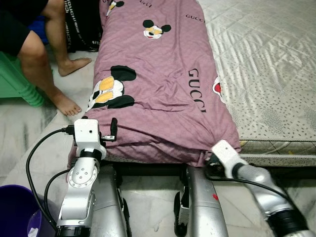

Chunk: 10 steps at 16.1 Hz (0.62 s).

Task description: Clean up the room

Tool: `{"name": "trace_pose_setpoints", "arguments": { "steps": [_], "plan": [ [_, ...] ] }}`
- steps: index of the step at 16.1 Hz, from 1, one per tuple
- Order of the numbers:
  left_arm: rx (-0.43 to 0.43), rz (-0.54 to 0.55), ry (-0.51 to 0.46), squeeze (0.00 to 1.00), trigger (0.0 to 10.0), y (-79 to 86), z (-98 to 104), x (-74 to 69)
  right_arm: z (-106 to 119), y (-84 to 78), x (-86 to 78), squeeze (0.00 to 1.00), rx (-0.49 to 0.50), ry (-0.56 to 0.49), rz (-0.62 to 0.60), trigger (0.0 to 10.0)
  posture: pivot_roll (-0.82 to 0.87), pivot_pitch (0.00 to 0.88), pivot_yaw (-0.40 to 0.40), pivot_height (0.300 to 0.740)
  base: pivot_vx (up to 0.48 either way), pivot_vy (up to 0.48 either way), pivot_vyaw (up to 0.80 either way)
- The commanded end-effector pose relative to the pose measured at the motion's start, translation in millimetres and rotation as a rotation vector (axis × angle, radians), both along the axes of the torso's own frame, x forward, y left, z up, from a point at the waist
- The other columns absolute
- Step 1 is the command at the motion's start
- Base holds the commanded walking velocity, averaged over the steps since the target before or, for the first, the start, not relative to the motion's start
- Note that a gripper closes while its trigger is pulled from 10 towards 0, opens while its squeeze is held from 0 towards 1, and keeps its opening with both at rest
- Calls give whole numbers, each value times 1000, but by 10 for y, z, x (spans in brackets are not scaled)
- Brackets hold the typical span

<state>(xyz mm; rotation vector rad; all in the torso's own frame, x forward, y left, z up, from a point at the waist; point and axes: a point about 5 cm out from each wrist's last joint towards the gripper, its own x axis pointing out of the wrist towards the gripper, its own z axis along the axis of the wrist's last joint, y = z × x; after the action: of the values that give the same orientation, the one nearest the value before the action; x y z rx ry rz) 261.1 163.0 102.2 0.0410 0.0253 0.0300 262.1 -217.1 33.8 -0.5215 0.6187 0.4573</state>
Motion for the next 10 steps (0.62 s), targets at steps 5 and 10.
{"name": "trace_pose_setpoints", "arguments": {
  "steps": [5, 10],
  "plan": [
    [15, 25, 17, 0, 10000, 88, -41, -29, 64, -556, -195, 0, -172, -31, -158, 4667, -2, 142, -3, 557, 0, 0, 0],
    [22, 14, 20, 0, 10000, 57, -37, 26, 531, -709, 155, 0, -215, -383, -485, 10000, -3, 130, 9, 557, 0, 0, 0]
  ]
}}
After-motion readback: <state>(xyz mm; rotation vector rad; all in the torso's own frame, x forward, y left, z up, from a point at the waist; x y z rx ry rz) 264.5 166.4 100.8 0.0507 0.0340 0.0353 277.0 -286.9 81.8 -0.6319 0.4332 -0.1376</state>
